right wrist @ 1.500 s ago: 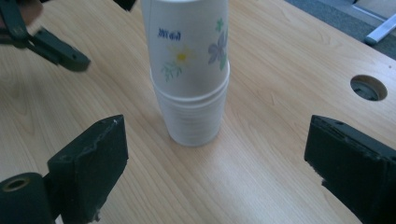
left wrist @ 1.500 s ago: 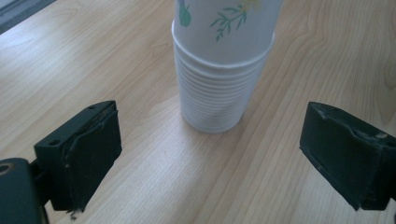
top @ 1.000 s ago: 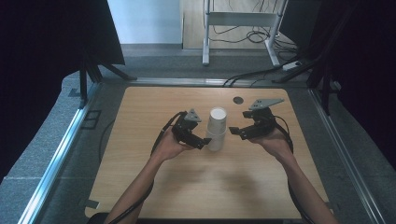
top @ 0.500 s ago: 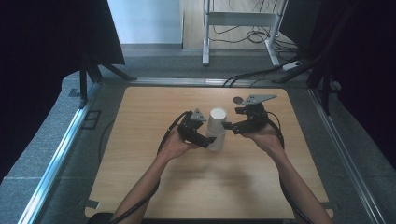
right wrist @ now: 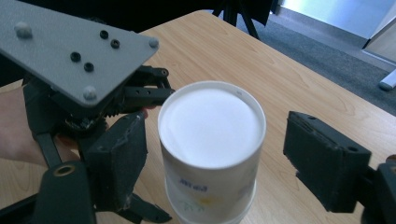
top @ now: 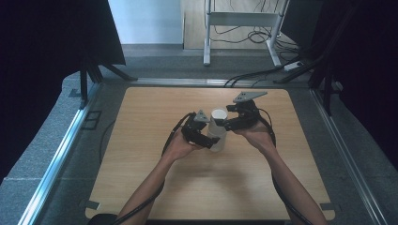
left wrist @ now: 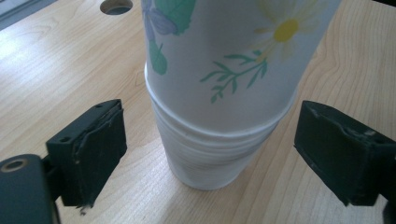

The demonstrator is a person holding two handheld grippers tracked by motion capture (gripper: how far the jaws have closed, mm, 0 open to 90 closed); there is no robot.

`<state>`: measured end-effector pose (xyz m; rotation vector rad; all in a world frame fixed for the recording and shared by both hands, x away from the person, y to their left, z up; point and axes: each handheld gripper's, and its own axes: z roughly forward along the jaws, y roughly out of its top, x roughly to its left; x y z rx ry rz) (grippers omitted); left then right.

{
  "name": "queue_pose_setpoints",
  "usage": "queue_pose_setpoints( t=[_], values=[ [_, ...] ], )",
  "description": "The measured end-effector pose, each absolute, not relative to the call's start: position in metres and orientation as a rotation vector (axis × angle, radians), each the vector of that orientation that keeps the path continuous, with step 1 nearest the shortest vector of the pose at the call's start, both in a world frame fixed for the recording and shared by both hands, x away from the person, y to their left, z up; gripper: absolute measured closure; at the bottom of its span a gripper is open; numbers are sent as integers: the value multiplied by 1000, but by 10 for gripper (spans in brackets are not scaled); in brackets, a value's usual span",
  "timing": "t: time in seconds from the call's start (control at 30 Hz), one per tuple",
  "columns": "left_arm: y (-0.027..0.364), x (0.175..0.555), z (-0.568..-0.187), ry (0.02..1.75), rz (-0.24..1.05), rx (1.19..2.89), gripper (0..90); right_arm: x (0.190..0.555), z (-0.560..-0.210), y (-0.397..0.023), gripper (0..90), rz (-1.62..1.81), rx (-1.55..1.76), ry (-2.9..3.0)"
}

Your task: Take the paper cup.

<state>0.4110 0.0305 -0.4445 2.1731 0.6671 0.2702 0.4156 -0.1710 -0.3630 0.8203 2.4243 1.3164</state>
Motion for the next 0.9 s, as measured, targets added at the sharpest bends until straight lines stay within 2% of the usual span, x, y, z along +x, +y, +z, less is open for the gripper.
queue_pose_setpoints(
  t=[0.33,0.9],
  values=[
    [29,411,-445,666,281,2171,192,419,-359,-164,356,1302,796,2436],
    [26,409,-447,653,286,2179,226,418,-349,-163,369,1261,775,2444]
  ],
)
